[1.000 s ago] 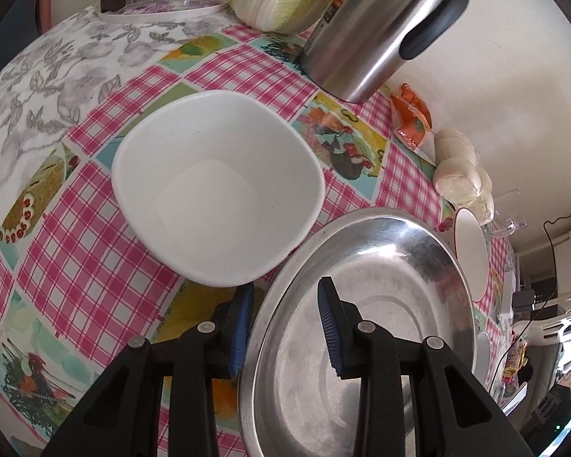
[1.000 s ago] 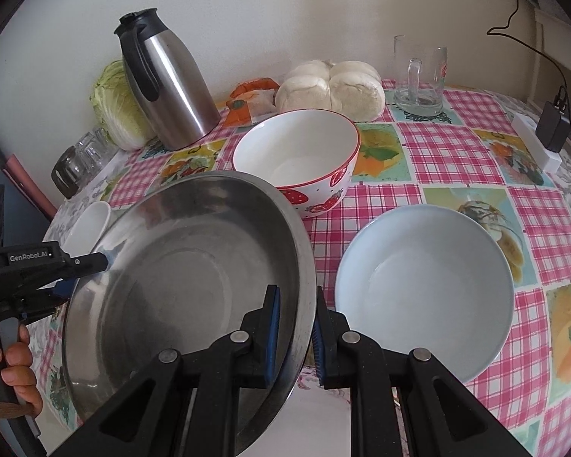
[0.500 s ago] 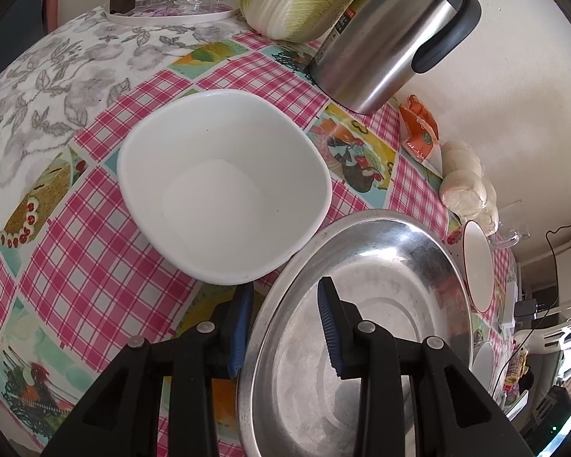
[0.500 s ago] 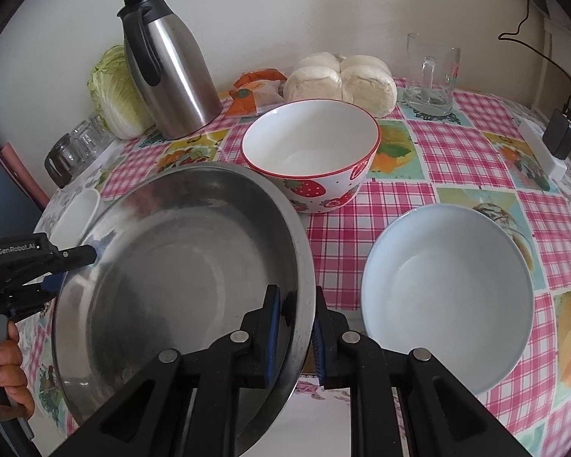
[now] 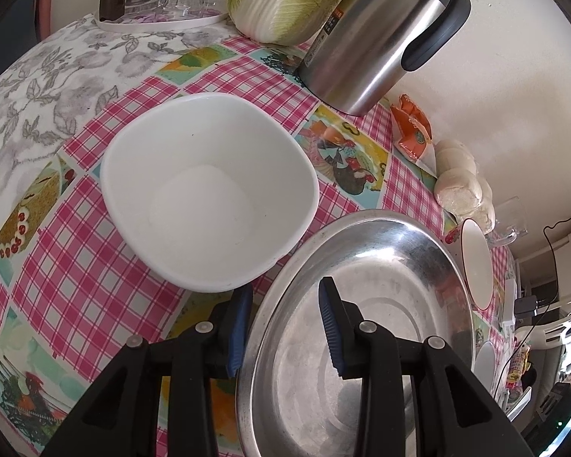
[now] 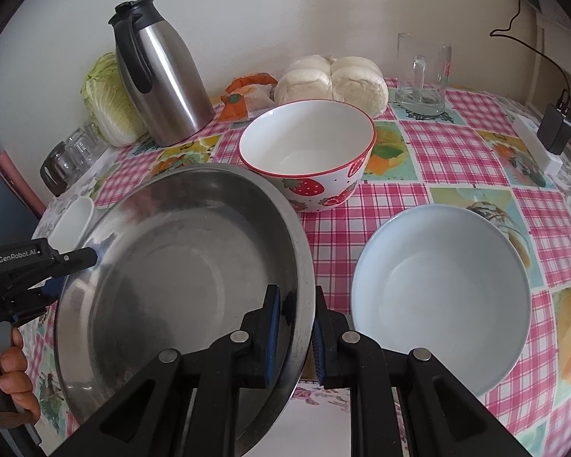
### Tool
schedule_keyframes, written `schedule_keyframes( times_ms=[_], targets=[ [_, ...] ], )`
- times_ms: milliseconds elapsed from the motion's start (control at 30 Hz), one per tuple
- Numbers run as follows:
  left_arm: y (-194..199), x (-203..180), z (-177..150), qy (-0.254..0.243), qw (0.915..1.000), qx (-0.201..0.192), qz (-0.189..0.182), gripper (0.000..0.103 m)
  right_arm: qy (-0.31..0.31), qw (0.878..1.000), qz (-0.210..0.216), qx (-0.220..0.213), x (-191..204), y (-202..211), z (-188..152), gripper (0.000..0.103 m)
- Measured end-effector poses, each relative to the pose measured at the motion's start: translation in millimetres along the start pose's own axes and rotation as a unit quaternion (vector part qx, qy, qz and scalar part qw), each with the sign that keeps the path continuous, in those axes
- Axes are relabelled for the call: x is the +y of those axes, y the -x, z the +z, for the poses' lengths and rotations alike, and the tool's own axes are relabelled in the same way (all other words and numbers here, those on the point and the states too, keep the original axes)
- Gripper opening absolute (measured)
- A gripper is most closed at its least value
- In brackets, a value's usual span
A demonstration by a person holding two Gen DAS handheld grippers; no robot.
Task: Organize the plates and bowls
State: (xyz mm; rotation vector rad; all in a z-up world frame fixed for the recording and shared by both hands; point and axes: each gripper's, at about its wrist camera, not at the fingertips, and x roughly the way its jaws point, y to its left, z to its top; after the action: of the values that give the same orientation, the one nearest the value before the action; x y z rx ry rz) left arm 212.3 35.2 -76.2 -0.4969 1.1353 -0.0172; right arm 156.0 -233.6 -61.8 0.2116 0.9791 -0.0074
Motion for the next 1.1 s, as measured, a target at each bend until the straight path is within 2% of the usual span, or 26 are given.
schedule_keyframes(
  times_ms=[167, 267, 467, 567, 633, 700, 733, 867, 1033, 1100],
  targets=[
    [0.2, -0.5, 0.2, -0.004, 0.9998, 0.017, 0.005, 0.043, 0.002, 1.000, -0.002, 0.008, 1.7, 0.2, -0.9, 0.018],
    [3.1, -2.1, -0.6, -0.010, 0.9996, 0.023, 0.011, 0.048, 0.006, 1.000, -0.002, 0.014, 3.9, -0.2, -1.6, 0.032],
    [12.2, -8.4, -2.0, -0.024, 0.9989, 0.034, 0.022, 0.052, 0.023, 1.000, -0.015, 0.011, 9.2, 5.5, -1.3, 0.036],
    [19.4, -14.4, -1.4, -0.038, 0.9984, 0.033, 0.027, 0.057, 0.025, 0.999, -0.024, 0.004, 9.4, 12.7, 0.8, 0.049],
    [24.5, -18.5, -1.2, -0.047, 0.9979, 0.029, 0.034, 0.061, 0.028, 0.999, -0.020, -0.003, 10.0, 18.7, 2.3, 0.052],
    [29.3, -22.3, -0.8, -0.056, 0.9973, 0.024, 0.041, 0.066, 0.029, 0.999, -0.021, -0.009, 11.7, 25.0, 4.1, 0.062],
    [31.3, -24.3, -0.7, -0.061, 0.9969, 0.022, 0.045, 0.068, 0.027, 0.999, -0.020, -0.013, 12.6, 28.9, 5.3, 0.064],
    [37.4, -33.0, -3.4, -0.088, 0.9937, 0.015, 0.068, 0.069, 0.020, 0.999, -0.002, -0.032, 16.1, 45.6, 10.1, 0.072],
    [38.3, -39.9, -11.3, -0.114, 0.9891, 0.014, 0.093, 0.071, 0.032, 0.998, -0.004, -0.059, 25.2, 65.9, 13.3, 0.083],
    [38.9, -41.8, -14.8, -0.120, 0.9879, 0.013, 0.097, 0.071, 0.035, 0.997, -0.003, -0.067, 27.5, 72.1, 13.0, 0.091]
  ],
)
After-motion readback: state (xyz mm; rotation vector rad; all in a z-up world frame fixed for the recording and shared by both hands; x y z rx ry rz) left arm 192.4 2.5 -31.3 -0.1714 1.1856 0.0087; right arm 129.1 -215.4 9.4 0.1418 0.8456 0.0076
